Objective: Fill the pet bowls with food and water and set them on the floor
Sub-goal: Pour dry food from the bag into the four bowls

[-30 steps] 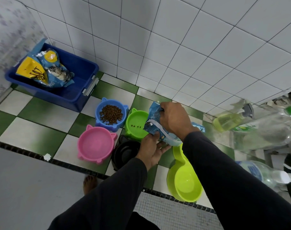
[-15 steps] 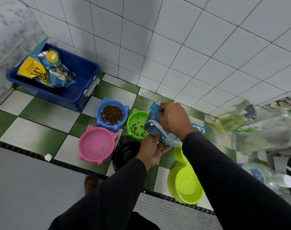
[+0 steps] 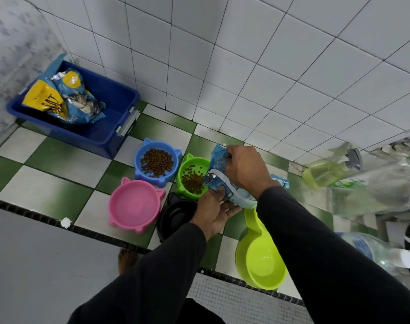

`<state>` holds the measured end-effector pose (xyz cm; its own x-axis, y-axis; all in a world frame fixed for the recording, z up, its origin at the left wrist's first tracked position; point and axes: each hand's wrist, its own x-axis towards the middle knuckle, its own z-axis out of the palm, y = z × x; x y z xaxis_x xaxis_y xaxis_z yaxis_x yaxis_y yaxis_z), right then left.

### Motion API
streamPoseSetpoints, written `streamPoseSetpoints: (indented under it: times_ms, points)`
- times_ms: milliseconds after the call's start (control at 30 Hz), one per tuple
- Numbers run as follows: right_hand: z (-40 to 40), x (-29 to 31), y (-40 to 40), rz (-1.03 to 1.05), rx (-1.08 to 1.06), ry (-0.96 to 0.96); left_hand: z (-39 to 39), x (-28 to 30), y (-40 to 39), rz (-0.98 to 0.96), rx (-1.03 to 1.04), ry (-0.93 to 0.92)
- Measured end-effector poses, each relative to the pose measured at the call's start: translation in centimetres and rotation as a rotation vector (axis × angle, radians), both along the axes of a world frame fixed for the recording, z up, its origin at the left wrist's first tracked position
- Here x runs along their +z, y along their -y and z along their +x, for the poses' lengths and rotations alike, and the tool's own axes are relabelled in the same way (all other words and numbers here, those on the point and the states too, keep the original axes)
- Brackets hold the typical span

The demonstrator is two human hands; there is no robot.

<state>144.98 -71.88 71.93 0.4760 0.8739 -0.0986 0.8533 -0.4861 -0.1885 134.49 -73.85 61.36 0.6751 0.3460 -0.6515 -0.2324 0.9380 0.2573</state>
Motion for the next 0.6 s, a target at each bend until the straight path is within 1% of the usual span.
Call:
streamPoseSetpoints:
  times_ms: [600]
  points:
    - [0.12,-0.23,0.14,-0.012,0.007,0.001,0.7,-0.23,0.04,0.035,-0.04,-0.044]
